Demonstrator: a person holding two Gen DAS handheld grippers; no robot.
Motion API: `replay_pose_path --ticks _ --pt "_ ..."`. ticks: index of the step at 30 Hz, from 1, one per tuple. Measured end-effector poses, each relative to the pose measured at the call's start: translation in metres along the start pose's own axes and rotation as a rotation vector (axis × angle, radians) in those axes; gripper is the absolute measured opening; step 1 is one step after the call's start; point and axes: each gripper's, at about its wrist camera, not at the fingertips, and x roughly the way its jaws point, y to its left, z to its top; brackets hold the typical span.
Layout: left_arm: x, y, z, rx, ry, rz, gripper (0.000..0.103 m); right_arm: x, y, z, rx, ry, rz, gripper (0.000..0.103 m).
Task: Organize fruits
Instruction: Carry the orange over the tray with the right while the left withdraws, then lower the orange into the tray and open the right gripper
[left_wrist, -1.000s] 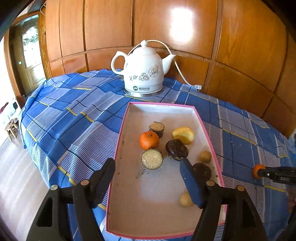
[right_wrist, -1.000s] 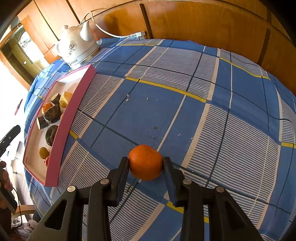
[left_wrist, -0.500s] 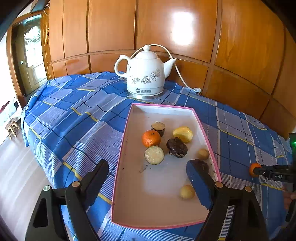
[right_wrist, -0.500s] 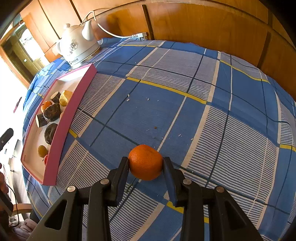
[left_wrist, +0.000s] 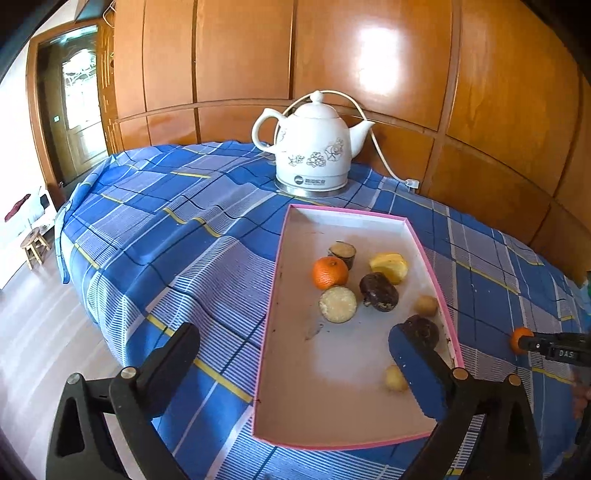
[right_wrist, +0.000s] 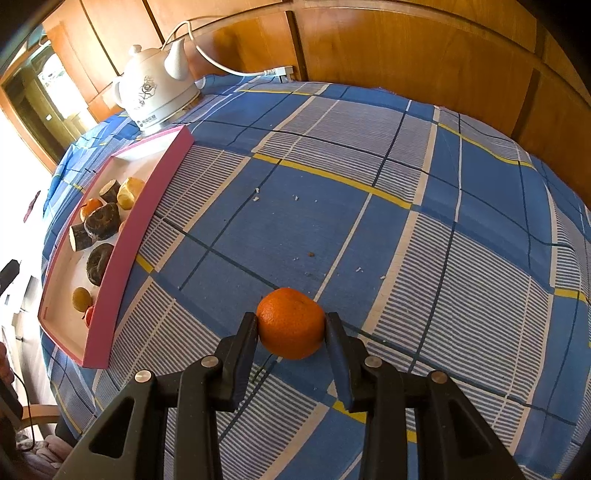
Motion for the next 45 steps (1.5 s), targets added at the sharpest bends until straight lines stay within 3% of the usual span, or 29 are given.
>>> replay_pose_path --ticks 8,15,21,25,31,45 --pt "-0.005 0.011 -0.003 -0.01 -0.028 0.027 0.103 -0.026 0.034 0.001 -0.016 -0.044 0.111 0.036" --pt "-0.011 0.027 -0.003 -0.018 -0.073 0.098 0.103 -0.043 0.114 0.014 -0.107 -0.073 0.321 0.037" --pt "-0.017 0.049 -0.003 -0.072 -0.1 0.114 0.103 -0.024 0.181 0.033 -0.133 -0.002 0.461 0.037" --pt "-0.019 0.062 -0.005 -0.125 -0.104 0.1 0.103 0.009 0.209 0.045 -0.101 0.066 0.453 0.037" --pt "-0.014 0.071 -0.009 -0.125 -0.097 0.143 0.103 0.058 0.226 0.055 -0.119 0.13 0.279 0.039" --pt "-0.01 0.063 -0.012 -0.118 -0.07 0.126 0.103 0.04 0.23 0.044 -0.18 0.043 0.217 0.04"
